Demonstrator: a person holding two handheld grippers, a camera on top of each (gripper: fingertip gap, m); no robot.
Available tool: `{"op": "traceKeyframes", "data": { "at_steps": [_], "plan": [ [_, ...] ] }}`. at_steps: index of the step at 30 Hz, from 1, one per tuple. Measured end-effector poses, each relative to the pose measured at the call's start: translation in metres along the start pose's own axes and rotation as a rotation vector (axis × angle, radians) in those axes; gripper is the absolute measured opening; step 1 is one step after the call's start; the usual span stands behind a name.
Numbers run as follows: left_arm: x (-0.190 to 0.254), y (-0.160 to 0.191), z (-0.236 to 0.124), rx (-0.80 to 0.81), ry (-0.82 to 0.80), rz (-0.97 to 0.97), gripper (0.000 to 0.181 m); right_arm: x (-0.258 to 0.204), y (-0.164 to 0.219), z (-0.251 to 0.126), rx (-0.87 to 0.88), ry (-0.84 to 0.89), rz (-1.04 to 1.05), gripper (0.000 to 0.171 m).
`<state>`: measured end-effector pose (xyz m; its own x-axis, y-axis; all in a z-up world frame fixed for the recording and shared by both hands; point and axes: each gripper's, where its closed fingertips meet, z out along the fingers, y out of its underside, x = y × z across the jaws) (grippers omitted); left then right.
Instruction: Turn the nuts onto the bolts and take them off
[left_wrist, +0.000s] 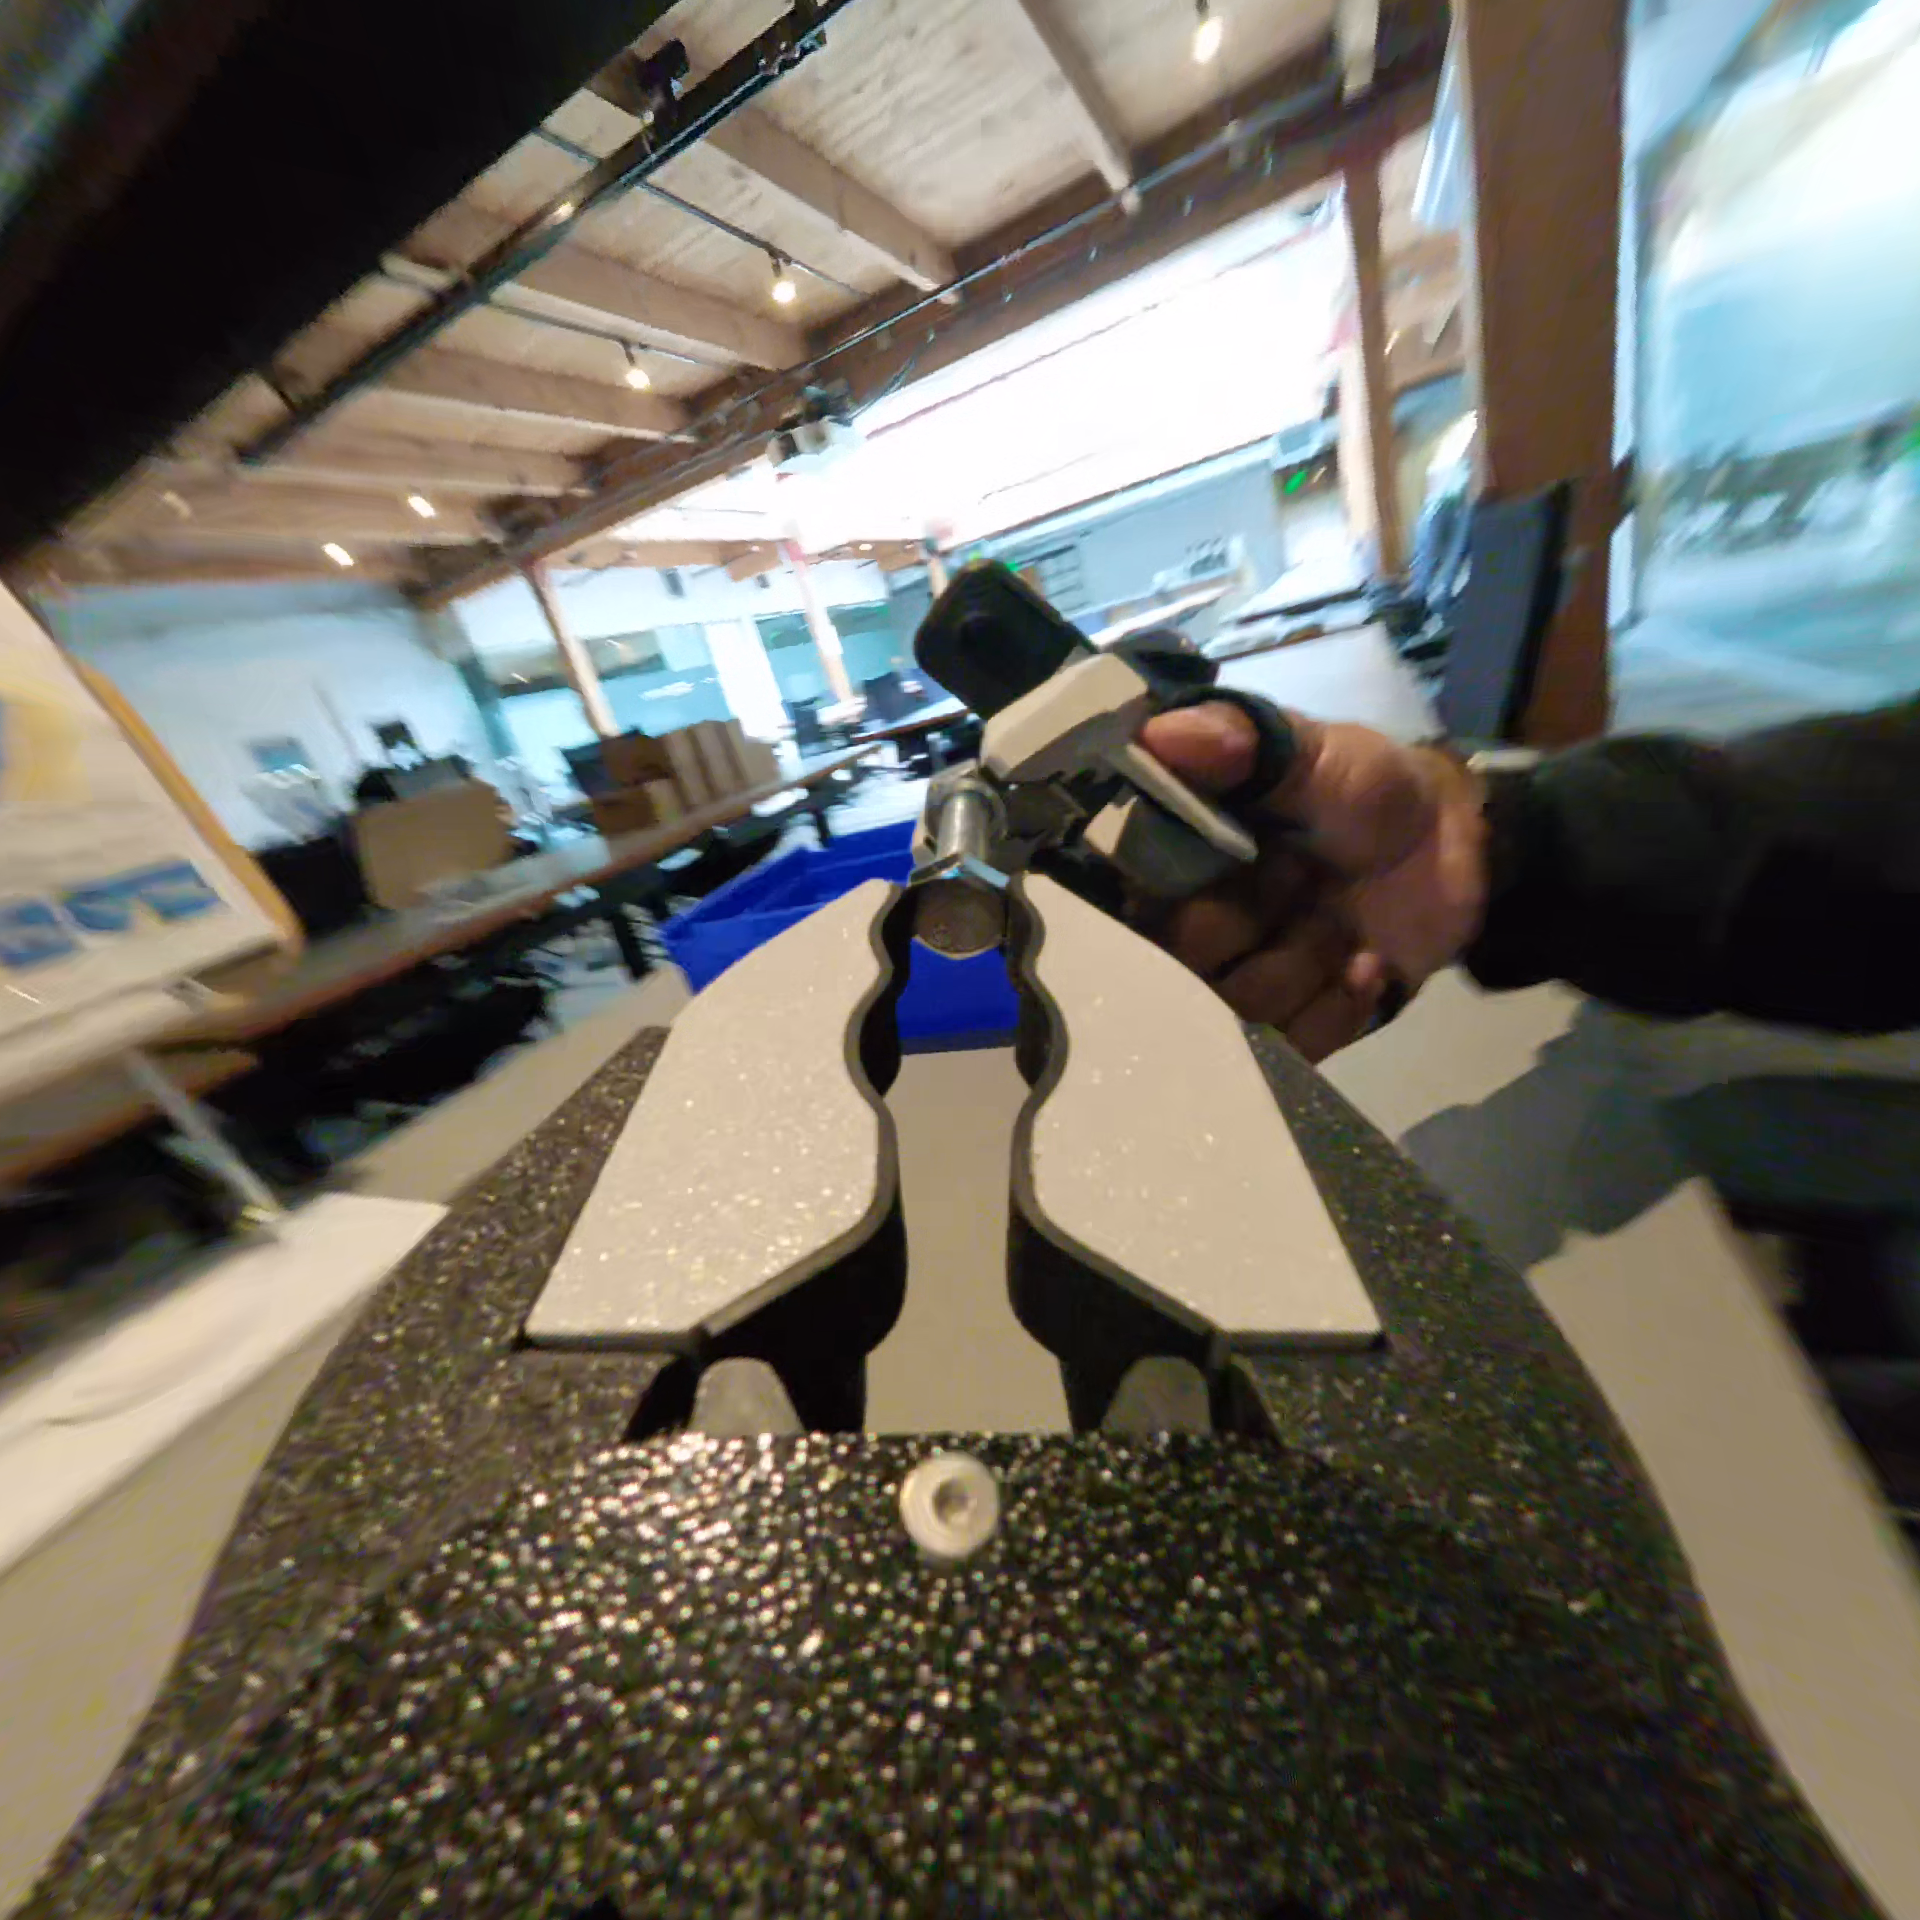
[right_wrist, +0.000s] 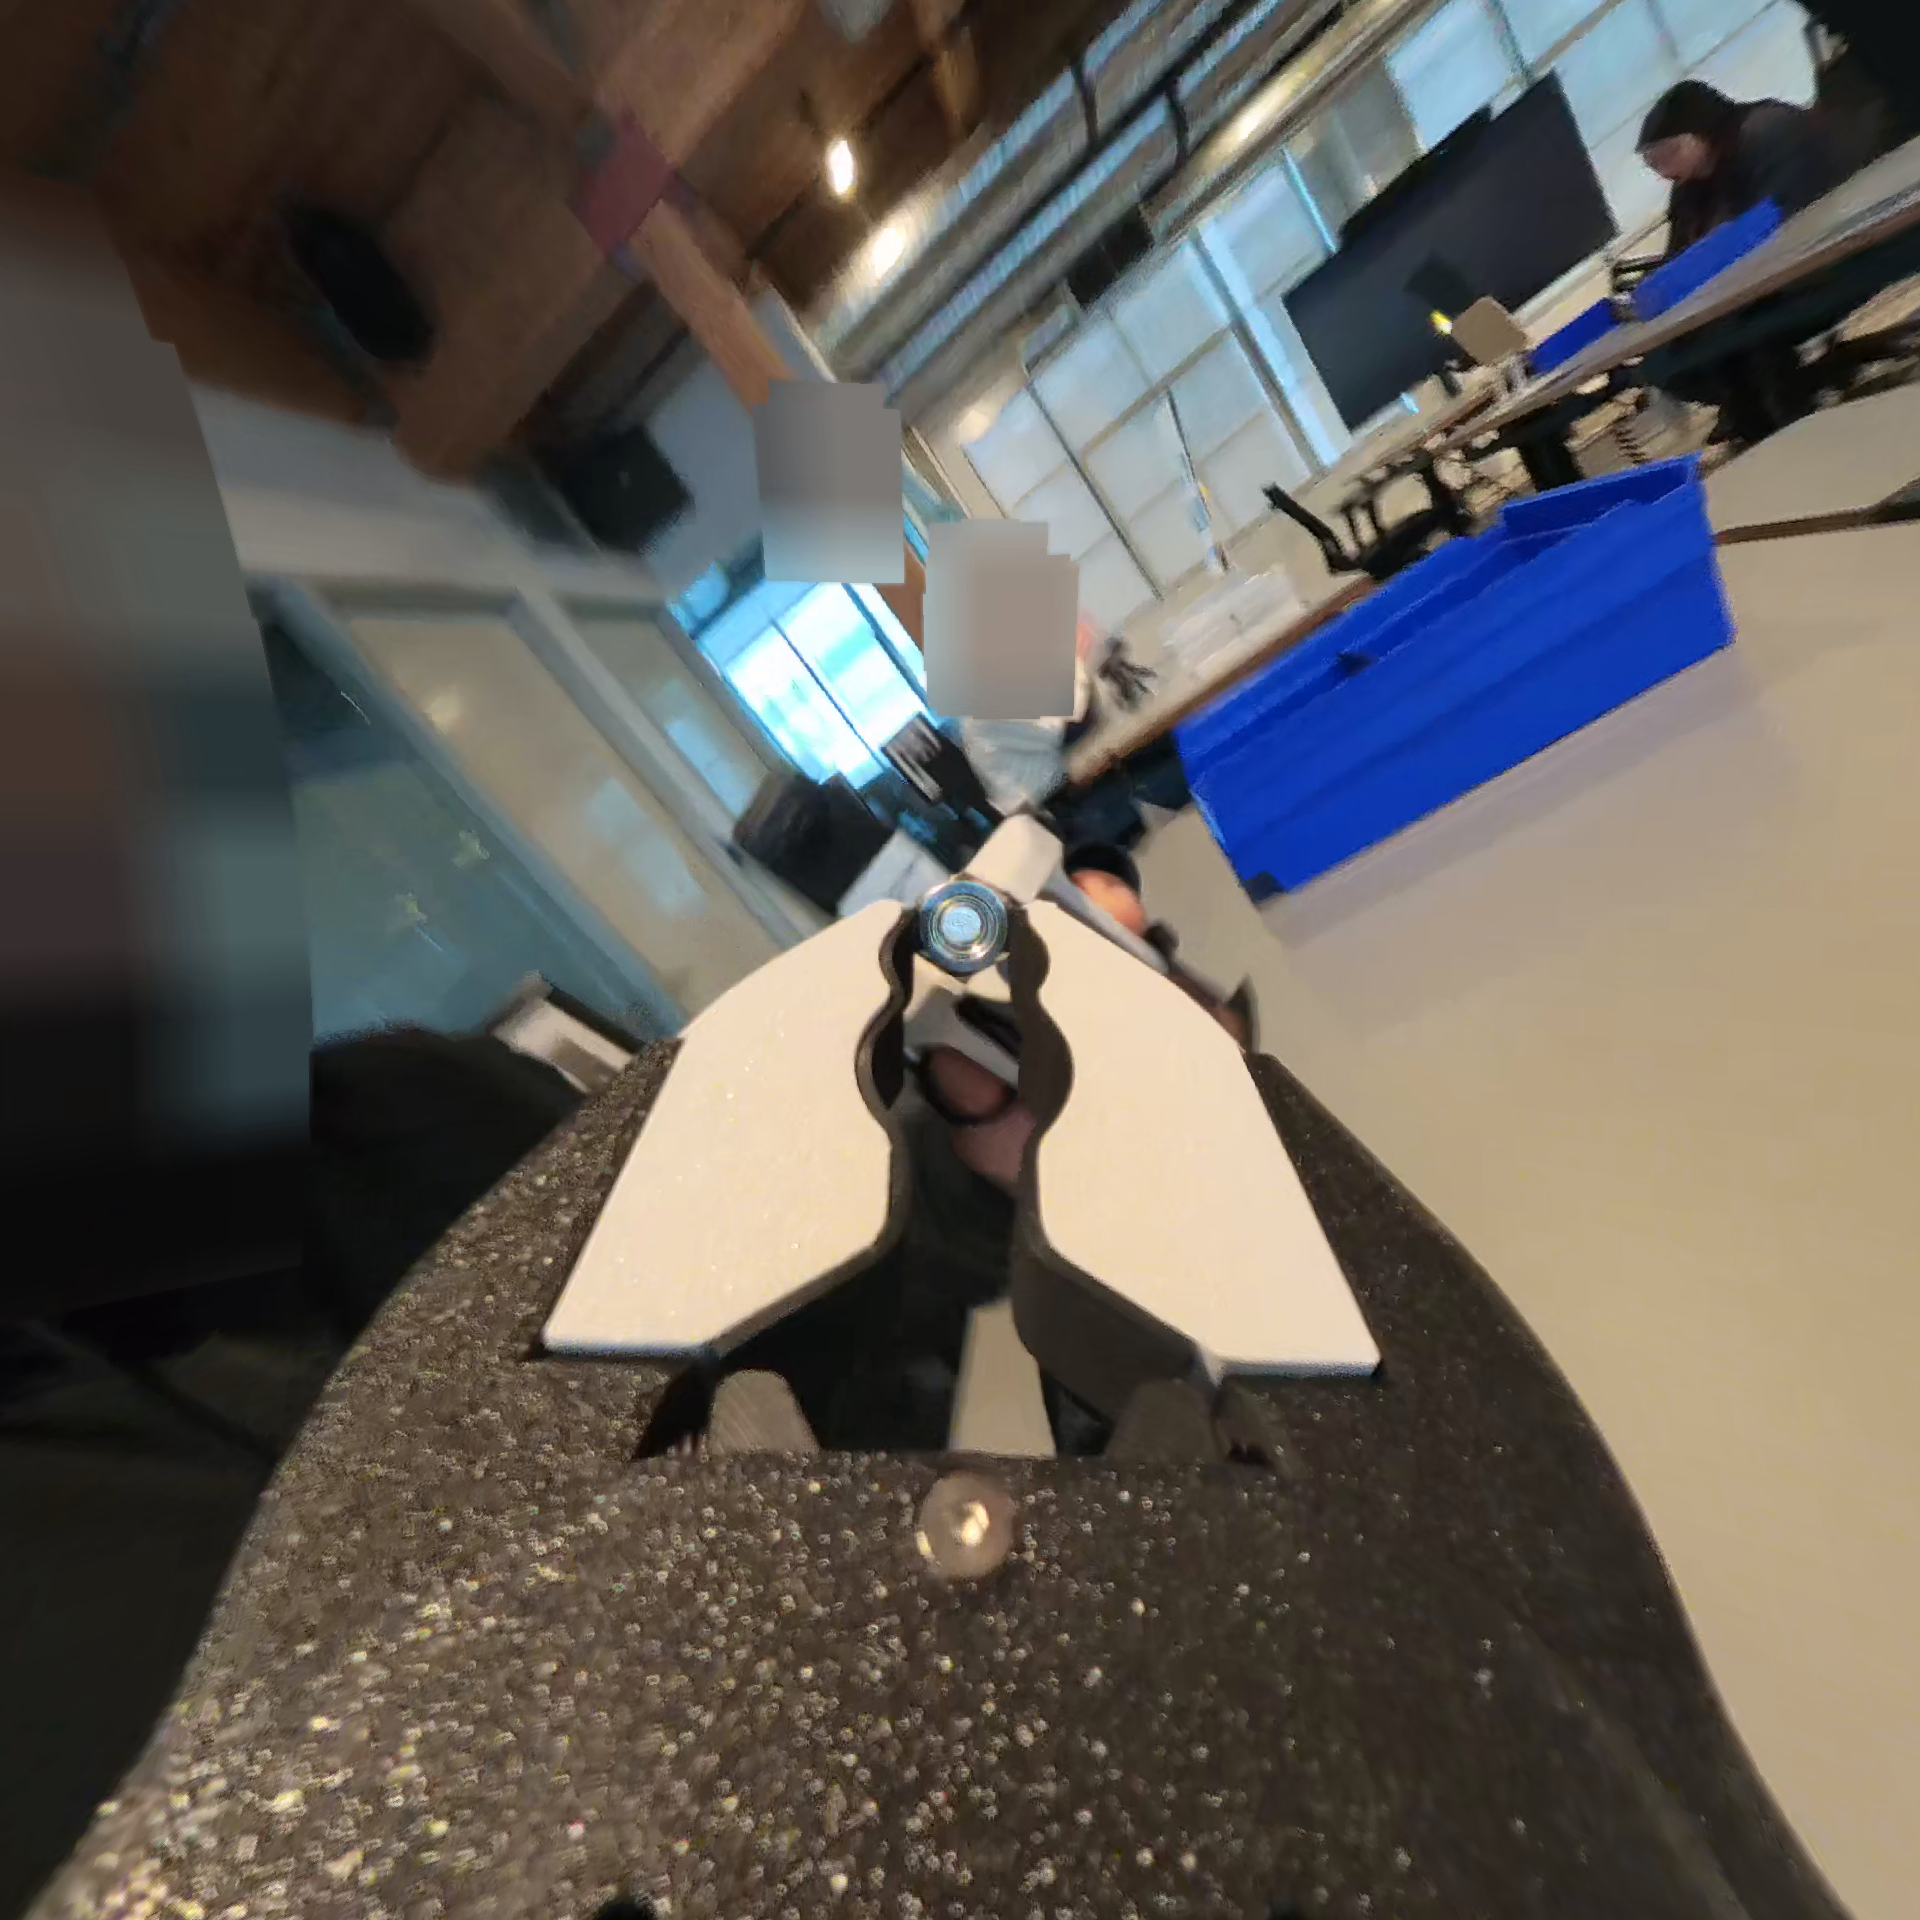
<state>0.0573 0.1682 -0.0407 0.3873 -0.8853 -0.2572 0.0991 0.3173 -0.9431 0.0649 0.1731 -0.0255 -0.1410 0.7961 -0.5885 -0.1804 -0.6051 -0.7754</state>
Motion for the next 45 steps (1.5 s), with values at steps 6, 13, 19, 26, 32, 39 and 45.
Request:
{"op": "traceKeyframes", "data": {
  "at_steps": [6,13,19,26,32,39,45],
  "plan": [
    [0.017,0.005,-0.014,0.062,0.030,-0.260,0.017,-0.006,0.021,0.005,-0.119,0.062,-0.047,0.017],
    [0.025,-0.011,-0.029,0.055,-0.136,0.062,0.017,-0.022,0.027,0.019,-0.126,0.091,0.120,0.017],
    [0.029,-0.013,-0.030,0.190,-0.023,-0.308,0.017,-0.027,0.038,0.029,-0.181,0.117,0.026,0.020],
    [0.031,-0.008,-0.032,0.226,0.013,-0.463,0.017,-0.024,0.042,0.031,-0.212,0.153,-0.030,0.020],
    [0.031,-0.009,-0.033,0.252,0.025,-0.455,0.017,-0.025,0.044,0.031,-0.248,0.172,-0.039,0.019],
    [0.035,-0.016,-0.036,0.375,0.081,-0.564,0.017,-0.035,0.044,0.034,-0.210,0.120,-0.040,0.019],
    [0.039,-0.019,-0.035,0.458,0.168,-0.725,0.016,-0.040,0.046,0.033,-0.230,0.086,-0.073,0.019]
  ]
}}
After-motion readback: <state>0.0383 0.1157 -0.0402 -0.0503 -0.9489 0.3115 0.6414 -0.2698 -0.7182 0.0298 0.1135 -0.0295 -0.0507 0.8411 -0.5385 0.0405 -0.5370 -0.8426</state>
